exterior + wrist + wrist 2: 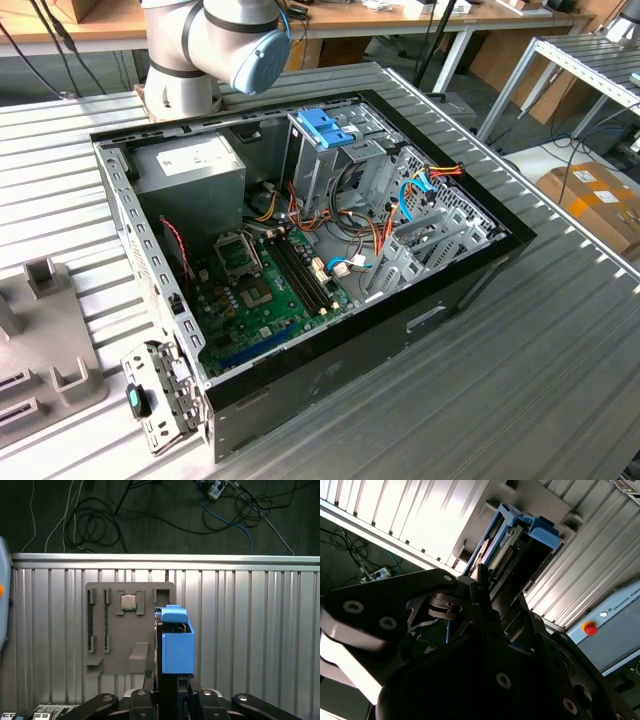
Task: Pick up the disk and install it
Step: 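Pick up the disk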
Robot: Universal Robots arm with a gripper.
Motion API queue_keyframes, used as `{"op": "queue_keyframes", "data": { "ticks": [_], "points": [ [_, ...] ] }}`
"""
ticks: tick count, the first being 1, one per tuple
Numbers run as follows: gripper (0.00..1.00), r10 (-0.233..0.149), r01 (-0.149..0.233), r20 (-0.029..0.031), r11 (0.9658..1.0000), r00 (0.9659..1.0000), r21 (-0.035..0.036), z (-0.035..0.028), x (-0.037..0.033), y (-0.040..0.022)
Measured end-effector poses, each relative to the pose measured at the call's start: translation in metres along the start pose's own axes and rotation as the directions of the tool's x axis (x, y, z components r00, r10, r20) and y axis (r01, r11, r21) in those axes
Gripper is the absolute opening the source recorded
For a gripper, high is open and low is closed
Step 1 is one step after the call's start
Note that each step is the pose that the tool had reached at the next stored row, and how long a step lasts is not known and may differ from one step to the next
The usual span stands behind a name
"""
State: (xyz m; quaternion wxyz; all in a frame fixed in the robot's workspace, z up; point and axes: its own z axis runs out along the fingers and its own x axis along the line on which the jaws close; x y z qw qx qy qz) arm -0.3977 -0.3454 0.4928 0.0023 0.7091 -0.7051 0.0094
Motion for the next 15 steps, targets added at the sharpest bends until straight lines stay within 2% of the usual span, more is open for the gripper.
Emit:
{"op": "queue_keyframes", "data": {
  "ticks": [1,4,10,11,13,15],
  "points": [
    [0.35,0.0,0.0,0.0,1.0,1.0,0.0001,0.0001,0.0,-0.0043],
    [0.35,0.0,0.0,0.0,1.0,1.0,0.0001,0.0003,0.0,-0.0238],
    [0.35,0.0,0.0,0.0,1.0,1.0,0.0002,0.0006,-0.0002,-0.0467],
    [0.35,0.0,0.0,0.0,1.0,1.0,0.0001,0.0006,-0.0002,-0.0512],
    [0.35,0.0,0.0,0.0,1.0,1.0,0.0001,0.0008,-0.0003,-0.0651],
    [0.35,0.0,0.0,-0.0001,1.0,1.0,-0.0001,0.0008,-0.0003,-0.073]
  ]
}}
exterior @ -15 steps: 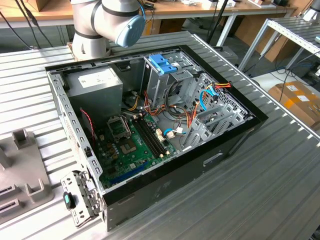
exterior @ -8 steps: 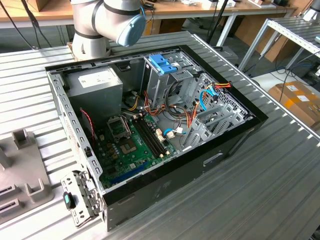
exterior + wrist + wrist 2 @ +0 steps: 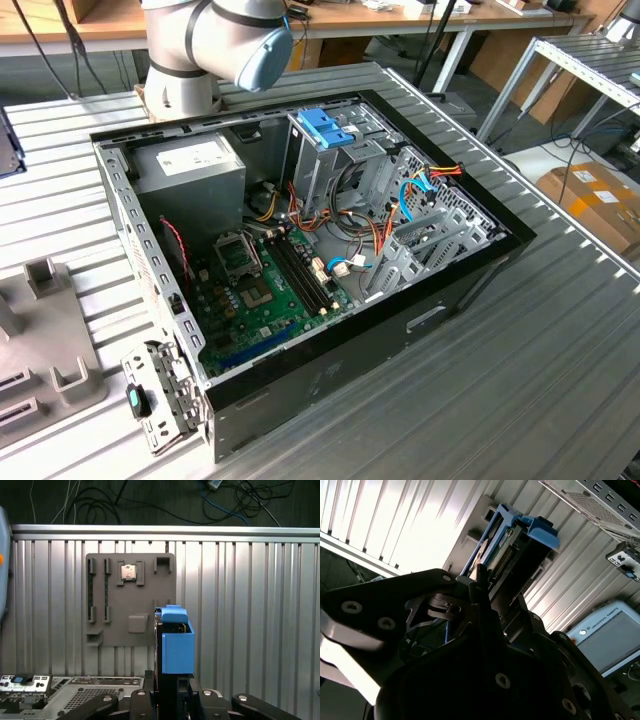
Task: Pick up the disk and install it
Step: 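Pick up the disk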
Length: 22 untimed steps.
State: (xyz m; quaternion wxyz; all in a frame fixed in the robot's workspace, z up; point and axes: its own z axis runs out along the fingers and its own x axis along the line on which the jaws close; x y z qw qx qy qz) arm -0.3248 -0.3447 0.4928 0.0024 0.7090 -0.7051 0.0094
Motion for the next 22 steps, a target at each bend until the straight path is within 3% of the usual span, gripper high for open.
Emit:
{"op": "queue_keyframes", "data": {
  "ticks": [6,14,17,22],
  "points": [
    [0.35,0.0,0.0,0.0,1.0,1.0,0.0001,0.0003,-0.0002,-0.0218],
    [0.35,0.0,0.0,0.0001,1.0,1.0,0.0002,0.0004,-0.0002,-0.0236],
    [0.35,0.0,0.0,0.0001,1.0,1.0,0.0002,0.0004,-0.0002,-0.0288],
    [0.35,0.0,0.0,0.0001,1.0,1.0,0.0002,0.0007,0.0,-0.0492]
  ]
}}
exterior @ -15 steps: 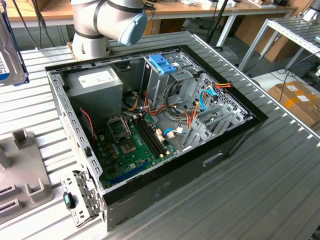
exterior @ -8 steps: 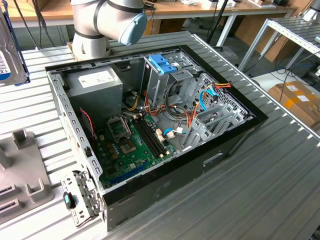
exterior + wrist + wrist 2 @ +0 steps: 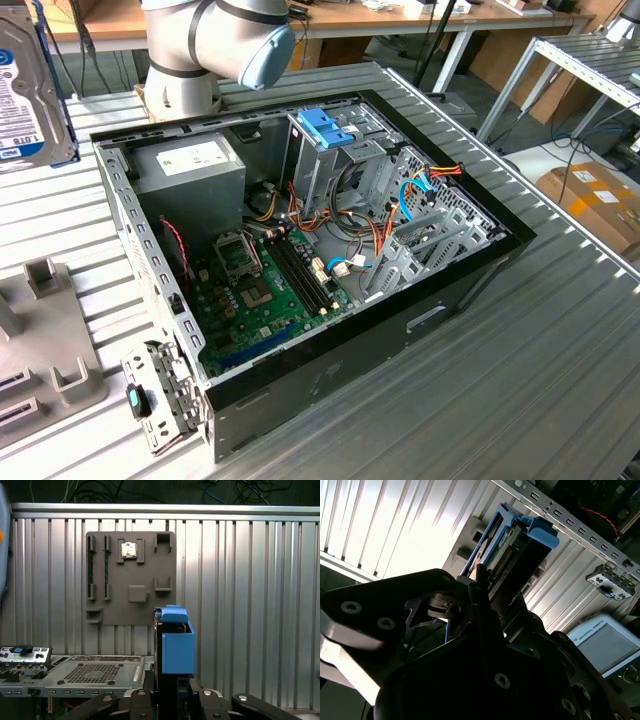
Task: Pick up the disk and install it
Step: 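Pick up the disk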
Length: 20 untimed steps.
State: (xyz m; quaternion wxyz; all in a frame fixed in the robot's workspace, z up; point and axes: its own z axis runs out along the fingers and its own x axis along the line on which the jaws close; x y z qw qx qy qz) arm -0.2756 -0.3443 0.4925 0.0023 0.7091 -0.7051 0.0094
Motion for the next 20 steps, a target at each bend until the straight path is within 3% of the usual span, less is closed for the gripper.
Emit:
{"op": "queue_keyframes", "data": {
  "ticks": [2,7,13,14,15,17,19,20],
  "points": [
    [0.35,0.0,0.0,0.0,1.0,1.0,0.0,0.0002,0.0,-0.0117],
    [0.35,0.0,0.0,0.0,1.0,1.0,0.0,0.0005,0.0001,-0.0334],
    [0.35,0.0,0.0,0.0001,1.0,1.0,0.0001,0.0012,0.0003,-0.0663],
    [0.35,0.0,0.0,0.0,1.0,1.0,-0.0001,0.0011,0.0003,-0.0725],
    [0.35,0.0,0.0,0.0,1.0,1.0,0.0,0.0013,0.0004,-0.0849],
    [0.35,0.0,0.0,0.0,1.0,1.0,0.0,0.0015,0.0005,-0.0965],
    [0.35,0.0,0.0,0.0,1.0,1.0,0.0,0.0017,0.0006,-0.1131],
    [0.35,0.0,0.0,0.0,1.0,1.0,0.0,0.0017,0.0006,-0.1165]
  ]
}}
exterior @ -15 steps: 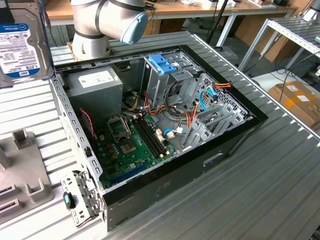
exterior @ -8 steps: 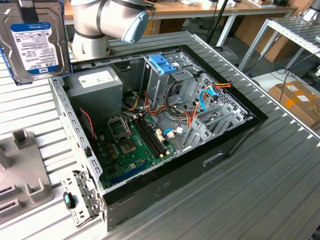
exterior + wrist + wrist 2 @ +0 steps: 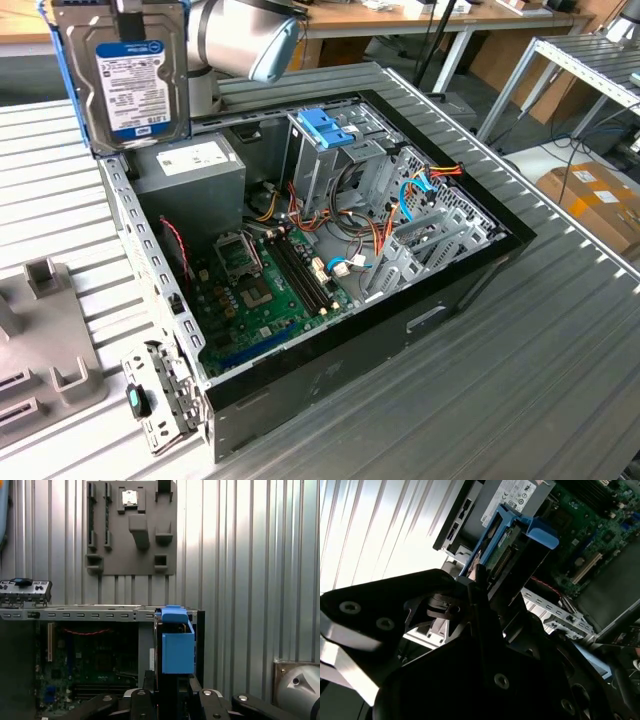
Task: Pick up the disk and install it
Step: 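Pick up the disk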
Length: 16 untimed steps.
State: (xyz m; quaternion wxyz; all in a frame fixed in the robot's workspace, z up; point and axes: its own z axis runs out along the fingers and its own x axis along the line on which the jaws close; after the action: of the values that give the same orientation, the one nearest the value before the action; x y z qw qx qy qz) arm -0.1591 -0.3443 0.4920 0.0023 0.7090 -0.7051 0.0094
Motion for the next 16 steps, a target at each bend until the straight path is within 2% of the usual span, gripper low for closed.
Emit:
{"op": "queue_keyframes", "data": {
  "ticks": [4,9,12,16],
  "points": [
    [0.35,0.0,0.0,0.0,1.0,1.0,-0.0001,0.0002,0.0,-0.0193],
    [0.35,0.0,0.0,0.0,1.0,1.0,0.0,0.0004,-0.0003,-0.0362],
    [0.35,0.0,0.0,0.0,1.0,1.0,0.0,0.0005,-0.0003,-0.0504],
    [0.35,0.0,0.0,0.0001,1.0,1.0,0.0,0.0007,-0.0003,-0.0663]
  ]
}}
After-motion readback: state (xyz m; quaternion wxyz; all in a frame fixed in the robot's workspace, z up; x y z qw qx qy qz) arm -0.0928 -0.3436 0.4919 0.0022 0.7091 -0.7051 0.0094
